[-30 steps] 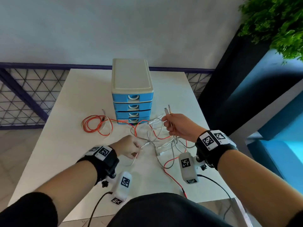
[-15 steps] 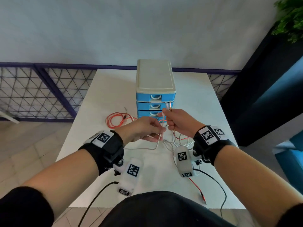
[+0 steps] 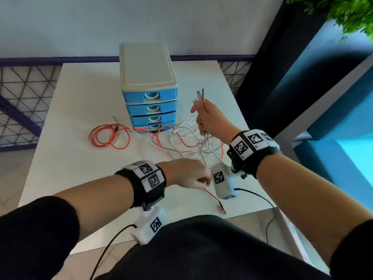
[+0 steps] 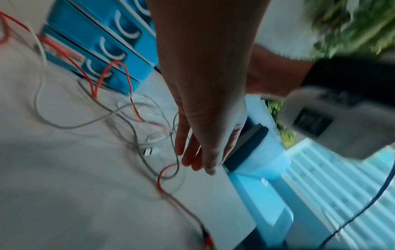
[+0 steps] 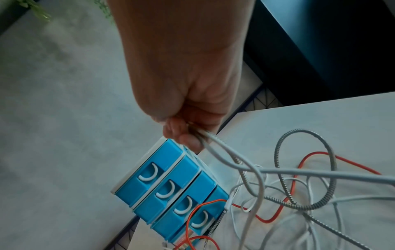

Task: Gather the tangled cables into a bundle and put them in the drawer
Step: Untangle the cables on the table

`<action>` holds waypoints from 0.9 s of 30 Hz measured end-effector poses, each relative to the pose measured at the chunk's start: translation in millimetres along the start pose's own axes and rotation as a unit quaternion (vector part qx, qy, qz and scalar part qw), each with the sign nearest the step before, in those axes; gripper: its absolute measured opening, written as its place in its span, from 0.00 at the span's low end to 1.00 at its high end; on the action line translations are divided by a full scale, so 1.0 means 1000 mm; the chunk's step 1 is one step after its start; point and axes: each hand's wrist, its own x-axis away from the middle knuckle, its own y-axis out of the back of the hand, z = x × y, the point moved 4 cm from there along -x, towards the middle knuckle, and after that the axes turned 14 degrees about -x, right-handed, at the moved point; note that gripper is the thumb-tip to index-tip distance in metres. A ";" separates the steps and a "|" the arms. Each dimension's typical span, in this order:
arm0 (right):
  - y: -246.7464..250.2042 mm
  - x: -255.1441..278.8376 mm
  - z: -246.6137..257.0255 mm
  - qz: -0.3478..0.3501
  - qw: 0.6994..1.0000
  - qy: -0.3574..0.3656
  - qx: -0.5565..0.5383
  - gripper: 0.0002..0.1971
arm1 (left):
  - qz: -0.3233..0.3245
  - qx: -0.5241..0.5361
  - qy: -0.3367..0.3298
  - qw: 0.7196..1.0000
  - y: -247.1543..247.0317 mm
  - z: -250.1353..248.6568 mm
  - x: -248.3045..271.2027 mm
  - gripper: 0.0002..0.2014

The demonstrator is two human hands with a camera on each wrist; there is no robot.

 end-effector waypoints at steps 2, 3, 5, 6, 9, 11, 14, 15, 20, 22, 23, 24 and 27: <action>0.003 0.005 -0.004 0.010 0.999 -0.041 -0.024 0.06 | 0.050 -0.067 -0.025 0.996 -0.017 -0.013 -0.014 0.12; 0.004 0.007 -0.006 0.019 0.997 -0.066 -0.047 0.06 | 0.058 -0.091 -0.036 0.993 -0.022 -0.018 -0.019 0.13; 0.009 0.013 -0.009 0.031 0.995 -0.082 -0.053 0.10 | 0.084 -0.123 -0.056 0.987 -0.034 -0.025 -0.029 0.11; 0.012 0.015 -0.010 0.035 0.996 -0.071 -0.033 0.11 | 0.086 -0.149 -0.072 0.983 -0.039 -0.027 -0.033 0.10; 0.022 0.023 -0.008 0.045 0.998 -0.046 0.014 0.13 | 0.111 -0.197 -0.071 0.972 -0.054 -0.027 -0.040 0.09; 0.026 0.026 -0.007 0.047 0.998 -0.037 0.029 0.13 | 0.098 -0.190 -0.065 0.975 -0.062 -0.022 -0.044 0.08; 0.028 0.023 -0.007 0.044 0.997 -0.028 0.056 0.12 | 0.088 -0.144 -0.071 0.983 -0.067 -0.010 -0.042 0.05; 0.028 0.022 -0.008 0.045 0.997 -0.029 0.055 0.12 | 0.087 -0.124 -0.069 0.986 -0.063 -0.006 -0.038 0.04; 0.025 0.019 -0.006 0.057 0.997 -0.022 0.039 0.14 | -0.039 0.019 0.023 0.999 -0.020 0.020 -0.003 0.03; 0.023 0.018 -0.004 0.064 0.997 -0.018 0.026 0.14 | -0.106 0.145 0.078 0.981 -0.002 0.034 0.020 0.03; 0.021 0.017 -0.003 0.067 0.997 -0.018 0.016 0.14 | -0.144 0.200 0.115 0.962 0.006 0.040 0.031 0.03; 0.018 0.016 -0.002 0.072 0.997 -0.020 0.006 0.14 | -0.181 0.239 0.161 0.940 0.012 0.049 0.041 0.04; 0.000 0.014 0.004 0.090 0.995 -0.023 -0.026 0.16 | -0.271 0.349 0.288 0.850 0.032 0.072 0.066 0.03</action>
